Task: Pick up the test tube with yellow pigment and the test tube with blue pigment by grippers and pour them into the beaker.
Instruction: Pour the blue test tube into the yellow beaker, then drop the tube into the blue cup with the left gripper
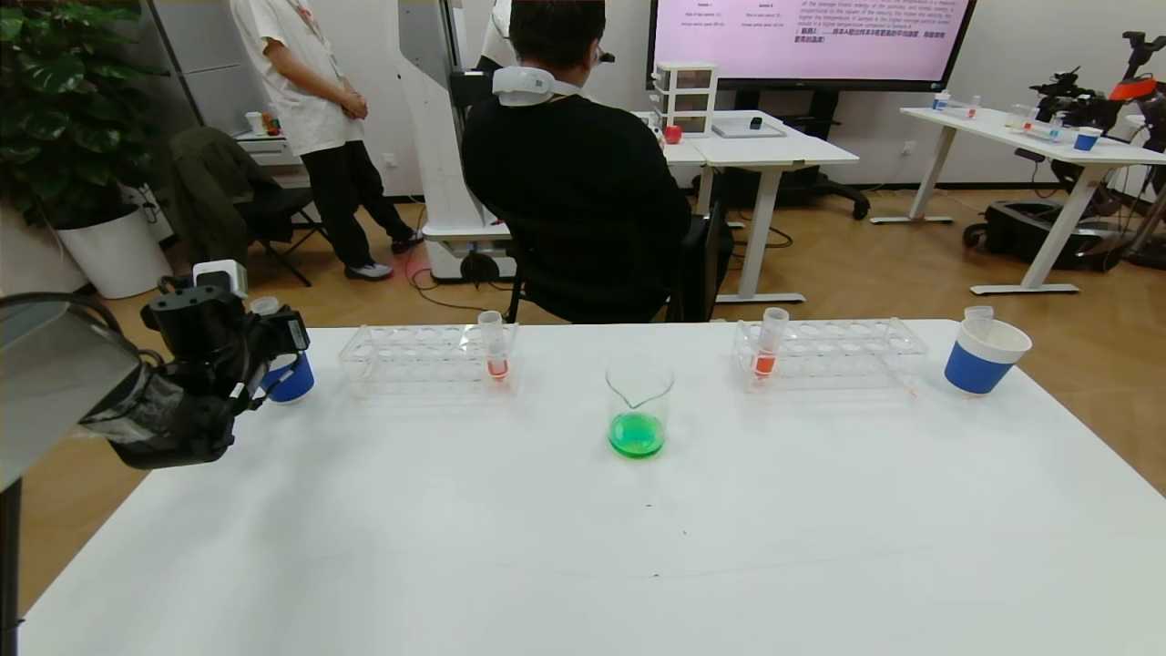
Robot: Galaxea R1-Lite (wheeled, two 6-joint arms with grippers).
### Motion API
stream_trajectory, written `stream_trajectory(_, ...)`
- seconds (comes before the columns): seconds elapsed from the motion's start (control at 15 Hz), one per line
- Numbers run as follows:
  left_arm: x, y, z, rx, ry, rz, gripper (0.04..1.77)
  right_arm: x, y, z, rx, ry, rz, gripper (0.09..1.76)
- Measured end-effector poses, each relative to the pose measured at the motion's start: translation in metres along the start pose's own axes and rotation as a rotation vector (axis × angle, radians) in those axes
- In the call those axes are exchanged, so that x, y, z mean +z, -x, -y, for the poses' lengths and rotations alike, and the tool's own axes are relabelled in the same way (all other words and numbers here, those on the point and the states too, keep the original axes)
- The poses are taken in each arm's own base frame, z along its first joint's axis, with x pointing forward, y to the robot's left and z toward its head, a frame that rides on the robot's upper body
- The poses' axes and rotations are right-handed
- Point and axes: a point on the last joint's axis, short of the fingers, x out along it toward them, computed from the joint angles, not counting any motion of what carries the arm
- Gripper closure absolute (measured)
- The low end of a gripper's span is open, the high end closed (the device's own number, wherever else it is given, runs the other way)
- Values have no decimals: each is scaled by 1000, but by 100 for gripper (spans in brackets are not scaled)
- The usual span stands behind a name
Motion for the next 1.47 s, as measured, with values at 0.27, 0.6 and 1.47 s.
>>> stream_trajectory(0.27,-4,0,1,-2,-1,-8,129,0,0,0,0,0,0,11)
stream_trajectory(0.6,-2,2,1,0,-6,-7,6,0,0,0,0,0,0,11)
stream_trajectory(1.47,135,114,90,-282,41,240,6,0,0,0,0,0,0,11)
